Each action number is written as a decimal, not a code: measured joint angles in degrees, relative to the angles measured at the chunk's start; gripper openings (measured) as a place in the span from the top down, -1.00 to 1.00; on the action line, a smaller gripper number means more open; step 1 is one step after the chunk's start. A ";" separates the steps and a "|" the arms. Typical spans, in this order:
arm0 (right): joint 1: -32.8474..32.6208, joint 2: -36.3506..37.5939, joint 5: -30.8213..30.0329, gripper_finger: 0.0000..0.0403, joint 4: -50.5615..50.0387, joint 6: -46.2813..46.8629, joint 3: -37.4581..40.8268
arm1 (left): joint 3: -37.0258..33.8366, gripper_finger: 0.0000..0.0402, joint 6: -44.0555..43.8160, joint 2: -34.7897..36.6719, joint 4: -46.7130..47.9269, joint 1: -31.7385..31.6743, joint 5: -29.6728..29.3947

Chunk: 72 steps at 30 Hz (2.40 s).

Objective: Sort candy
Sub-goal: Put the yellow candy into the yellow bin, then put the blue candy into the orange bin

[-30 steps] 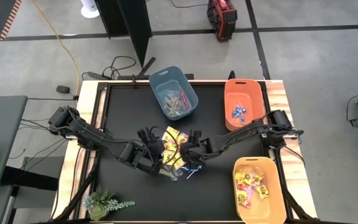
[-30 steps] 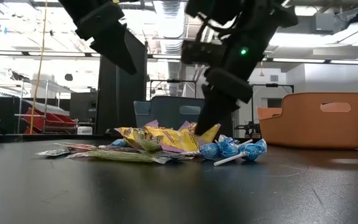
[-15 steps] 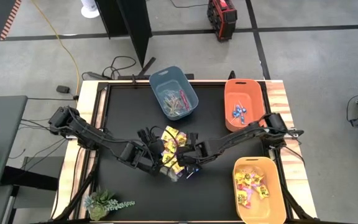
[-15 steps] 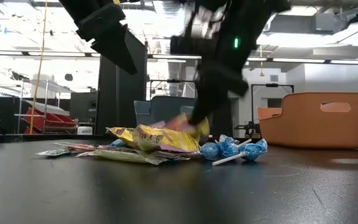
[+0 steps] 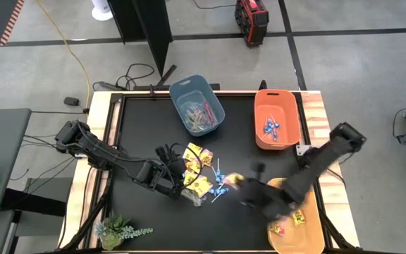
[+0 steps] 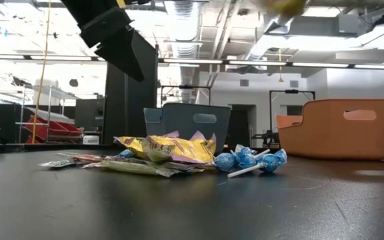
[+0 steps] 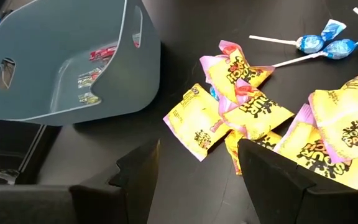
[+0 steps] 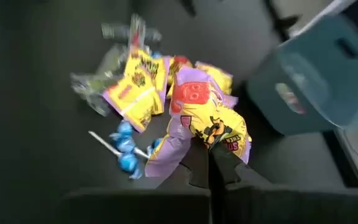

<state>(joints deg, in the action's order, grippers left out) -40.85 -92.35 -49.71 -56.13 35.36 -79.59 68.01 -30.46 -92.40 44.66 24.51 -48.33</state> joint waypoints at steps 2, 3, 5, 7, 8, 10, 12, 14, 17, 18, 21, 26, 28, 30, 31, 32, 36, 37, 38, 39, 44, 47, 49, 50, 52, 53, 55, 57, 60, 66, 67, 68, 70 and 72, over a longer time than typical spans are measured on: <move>-6.17 0.93 -4.13 0.99 -5.91 9.45 0.00 | 0.00 -0.06 -0.04 0.02 -0.05 -0.07 -0.14; -9.07 1.02 -5.06 0.99 -8.47 14.48 0.02 | 0.00 -0.06 -0.03 0.01 -0.06 -0.19 -0.29; -13.91 0.94 -5.37 0.99 -13.51 24.98 0.04 | 0.00 -0.06 0.00 0.00 -0.23 -0.40 -0.40; -17.56 0.47 -4.33 0.99 -19.38 34.70 0.04 | 0.00 -0.06 -0.02 0.02 -0.46 -0.66 -0.40; -18.87 0.12 -2.65 0.99 -22.08 39.01 0.04 | 0.00 -0.06 -0.08 0.02 -0.66 -0.76 -0.40; -21.02 -1.05 3.01 0.99 -26.90 45.70 0.04 | 0.00 -0.06 -0.45 0.01 -0.79 -0.81 -0.41; -22.63 -2.60 8.51 0.99 -30.57 50.59 0.04 | 0.02 -0.06 -0.72 0.01 -0.97 -0.80 -0.40; -23.96 -4.03 12.73 0.99 -33.02 54.98 0.07 | 0.02 -0.06 -0.76 0.01 -1.24 -0.79 -0.40; -24.73 -5.37 18.07 0.99 -33.69 59.42 0.30 | 0.02 -0.06 -0.75 0.02 -2.11 -0.76 -0.38; -24.72 -5.63 19.55 0.99 -33.82 60.89 0.33 | 0.02 -0.06 -0.84 0.01 -2.37 -0.76 -0.37; -24.53 -7.49 23.97 0.99 -33.91 66.32 0.31 | 0.02 -0.06 -0.83 0.01 -3.13 -0.76 -0.37; -24.72 -11.92 26.56 0.82 -33.84 67.19 0.33 | 0.02 -0.06 -0.50 0.02 -4.75 -0.76 -0.35; -24.11 -12.32 27.68 0.66 -33.82 66.44 0.33 | 0.02 -0.06 -0.45 0.00 -4.80 -0.76 -0.35; -23.65 -12.21 27.45 0.47 -33.89 66.32 0.33 | 0.02 -0.06 -0.19 0.02 -4.80 -0.76 -0.35; -23.41 -12.04 27.44 0.36 -33.88 66.10 0.33 | 0.02 -0.06 -0.06 0.02 -4.83 -0.76 -0.35; -23.21 -11.97 27.27 0.26 -33.89 65.74 0.33 | 0.02 -0.06 0.01 0.00 -4.95 -0.76 -0.35; -23.02 -11.90 27.28 -0.11 -33.89 63.27 0.33 | 0.02 -0.06 0.69 0.00 -5.76 -0.76 -0.33; -22.93 -11.90 27.25 -0.17 -33.92 62.24 0.26 | 0.02 -0.06 0.93 0.01 -6.13 -0.76 -0.33; -22.64 -11.90 27.27 -0.23 -33.97 60.86 0.00 | 0.02 -0.06 1.34 0.01 -6.46 -0.76 -0.31; -22.26 -11.90 27.27 -0.26 -33.87 59.05 -0.46 | 0.02 -0.06 1.98 0.00 -7.03 -0.76 -0.31; -18.68 -10.44 25.28 -0.28 -33.88 49.30 -4.13 | 0.03 -0.06 5.68 0.01 -11.59 -0.76 0.62; -15.41 -9.67 16.45 -0.27 -33.46 42.04 -7.17 | 0.04 -0.06 7.85 0.02 -13.55 -0.76 1.23; -12.55 -9.65 9.11 -0.26 -31.15 35.79 -8.83 | 0.04 -0.06 8.84 0.02 -14.11 -0.76 1.50; -10.94 -9.61 6.40 -0.26 -28.40 31.54 -9.19 | 0.04 -0.06 9.08 0.00 -14.18 -0.76 1.55; -7.09 -9.58 4.86 -0.26 -20.90 21.13 -9.17 | 0.04 -0.06 9.25 0.02 -14.21 -0.76 1.55; -5.25 -9.86 5.01 -0.26 -16.56 15.44 -9.02 | 0.04 -0.06 9.25 0.00 -14.21 -0.76 1.55; -1.71 -10.04 6.73 -0.26 -6.01 4.26 -7.34 | 0.04 -0.06 9.27 0.01 -14.21 -0.76 1.55; 1.51 -10.04 11.33 -0.26 3.79 -4.92 -4.46 | 0.04 -0.06 9.27 0.00 -13.89 -0.76 1.55; 4.66 -10.09 17.01 -0.26 9.43 -10.05 0.18 | 0.04 -0.06 9.05 0.01 -12.31 -0.50 1.65; 8.18 -10.13 22.58 -0.26 14.81 -10.35 9.65 | 0.04 -0.06 6.66 0.02 -7.16 -0.04 1.92; 8.75 -10.13 23.66 -0.26 17.56 -11.22 10.98 | 0.04 -0.06 6.34 0.01 -6.76 -0.04 1.91; 9.28 -10.13 24.87 -0.26 20.62 -12.00 12.18 | 0.04 -0.06 6.19 0.00 -6.45 -0.04 1.90; 10.26 -10.13 27.48 -0.26 24.85 -13.23 14.10 | 0.04 -0.06 6.25 0.02 -6.53 -0.07 1.88; 11.11 -10.13 28.82 -0.26 26.20 -13.38 15.17 | 0.04 -0.06 6.36 0.01 -6.53 -0.09 1.87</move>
<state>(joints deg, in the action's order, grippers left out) -29.74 -102.48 -20.88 -29.93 21.98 -64.42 68.05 -24.10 -92.39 38.14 24.43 -46.46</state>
